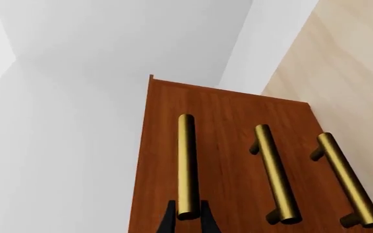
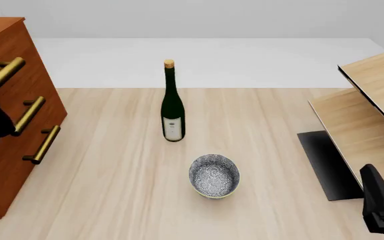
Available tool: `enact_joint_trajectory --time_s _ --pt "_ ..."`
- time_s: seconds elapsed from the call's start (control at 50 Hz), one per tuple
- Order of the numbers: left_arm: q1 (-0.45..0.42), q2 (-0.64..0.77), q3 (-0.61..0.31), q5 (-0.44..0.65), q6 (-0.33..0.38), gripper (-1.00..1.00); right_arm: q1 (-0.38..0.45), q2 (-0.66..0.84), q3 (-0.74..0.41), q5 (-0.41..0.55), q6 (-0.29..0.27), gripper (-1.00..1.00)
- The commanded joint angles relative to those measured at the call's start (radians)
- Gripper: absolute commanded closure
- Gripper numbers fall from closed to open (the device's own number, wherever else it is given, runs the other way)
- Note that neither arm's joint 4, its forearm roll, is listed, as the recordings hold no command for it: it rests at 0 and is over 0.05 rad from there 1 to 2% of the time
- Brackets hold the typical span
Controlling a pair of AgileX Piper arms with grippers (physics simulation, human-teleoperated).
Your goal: Close the bottom drawer of the cabinet and open the top drawer.
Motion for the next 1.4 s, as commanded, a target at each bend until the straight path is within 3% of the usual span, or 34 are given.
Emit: enact_joint_trajectory --time_s 0.02,1.4 --pt "0.006 0.012 -0.018 -0.017 0.018 1.00 -0.001 0.000 0.000 0.000 0.001 -1.00" --pt "-0.141 -0.103 0.014 0.003 0.093 1.00 0.006 0.000 -0.001 0.002 0.019 -1.00"
